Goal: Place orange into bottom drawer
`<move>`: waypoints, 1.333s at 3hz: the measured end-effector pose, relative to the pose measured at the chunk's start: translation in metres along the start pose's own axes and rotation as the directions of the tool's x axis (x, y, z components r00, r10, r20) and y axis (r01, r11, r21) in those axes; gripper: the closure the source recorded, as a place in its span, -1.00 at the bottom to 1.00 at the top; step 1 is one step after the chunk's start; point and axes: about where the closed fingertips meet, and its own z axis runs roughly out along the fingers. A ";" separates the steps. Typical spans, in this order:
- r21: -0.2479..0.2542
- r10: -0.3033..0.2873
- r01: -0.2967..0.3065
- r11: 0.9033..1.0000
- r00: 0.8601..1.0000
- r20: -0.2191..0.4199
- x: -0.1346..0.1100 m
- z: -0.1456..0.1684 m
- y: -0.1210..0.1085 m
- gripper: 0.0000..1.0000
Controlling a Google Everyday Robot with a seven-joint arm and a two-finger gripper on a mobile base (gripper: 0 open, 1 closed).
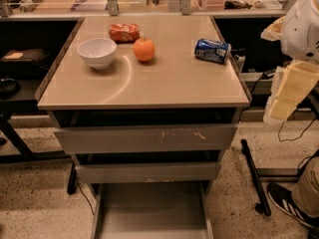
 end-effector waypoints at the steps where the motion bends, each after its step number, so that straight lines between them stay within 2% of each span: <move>1: 0.037 -0.072 0.070 0.997 0.996 0.060 -0.024 0.012 -0.024 -1.00; 2: 0.078 -0.129 0.117 0.990 0.979 0.159 -0.052 0.027 -0.054 -1.00; 3: 0.078 -0.140 0.123 0.989 0.945 0.296 -0.069 0.043 -0.082 -1.00; 4: 0.032 -0.095 0.091 0.995 0.877 0.470 -0.089 0.064 -0.108 -1.00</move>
Offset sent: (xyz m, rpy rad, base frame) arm 0.1117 0.0663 0.0031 0.1971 -0.1948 0.2253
